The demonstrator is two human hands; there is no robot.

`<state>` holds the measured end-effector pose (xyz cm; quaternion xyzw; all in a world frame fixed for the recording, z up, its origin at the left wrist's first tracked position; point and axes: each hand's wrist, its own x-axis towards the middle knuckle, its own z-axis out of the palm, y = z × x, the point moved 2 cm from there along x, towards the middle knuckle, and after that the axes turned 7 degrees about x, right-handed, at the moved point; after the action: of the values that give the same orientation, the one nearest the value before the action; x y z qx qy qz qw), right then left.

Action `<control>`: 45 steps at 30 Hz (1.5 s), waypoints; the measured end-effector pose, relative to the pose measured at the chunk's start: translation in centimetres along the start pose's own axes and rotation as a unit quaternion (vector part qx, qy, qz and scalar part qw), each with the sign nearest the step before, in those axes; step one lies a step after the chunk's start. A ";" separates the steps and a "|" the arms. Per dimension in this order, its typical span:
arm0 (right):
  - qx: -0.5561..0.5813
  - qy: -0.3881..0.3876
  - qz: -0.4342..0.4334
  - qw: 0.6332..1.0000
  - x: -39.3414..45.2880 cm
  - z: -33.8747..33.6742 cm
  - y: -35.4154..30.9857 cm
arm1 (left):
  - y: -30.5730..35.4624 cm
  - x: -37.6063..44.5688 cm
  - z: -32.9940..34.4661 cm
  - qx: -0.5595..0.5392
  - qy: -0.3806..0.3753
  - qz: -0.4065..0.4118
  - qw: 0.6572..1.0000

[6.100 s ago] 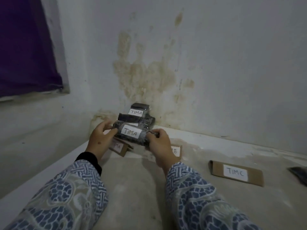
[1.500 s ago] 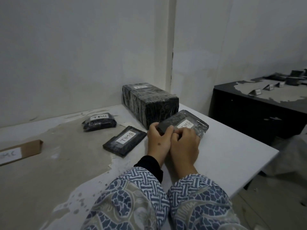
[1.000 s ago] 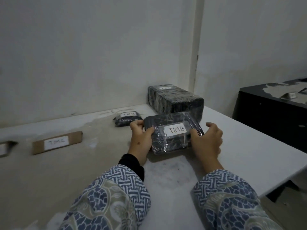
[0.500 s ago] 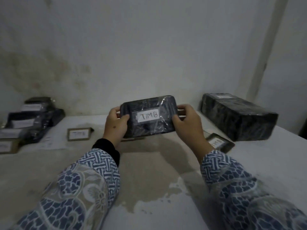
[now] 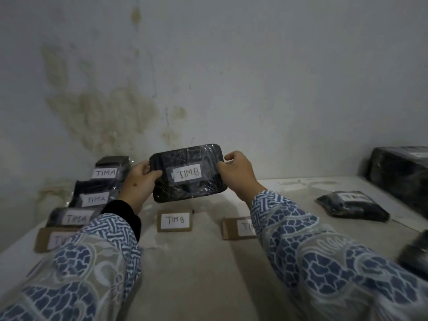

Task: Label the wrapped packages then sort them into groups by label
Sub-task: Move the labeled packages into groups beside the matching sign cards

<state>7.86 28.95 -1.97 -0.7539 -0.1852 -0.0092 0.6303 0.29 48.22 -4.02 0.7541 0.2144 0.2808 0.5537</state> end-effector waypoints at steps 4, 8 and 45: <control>0.019 -0.016 0.035 0.999 3.2 3.0 0.9 | -2.0 3.9 0.0 -0.006 0.007 0.000 1.000; -0.016 -0.022 0.041 0.999 6.0 4.8 2.4 | -3.4 6.6 0.8 -0.025 -0.006 0.005 1.000; -0.309 -0.042 0.000 0.950 2.4 -6.8 4.0 | 3.8 -4.7 14.4 0.170 -0.104 0.189 0.962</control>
<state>12.79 22.58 -3.75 -0.9113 -0.1996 -0.0346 0.3584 6.34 33.86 -4.58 0.8891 0.0542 0.2599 0.3730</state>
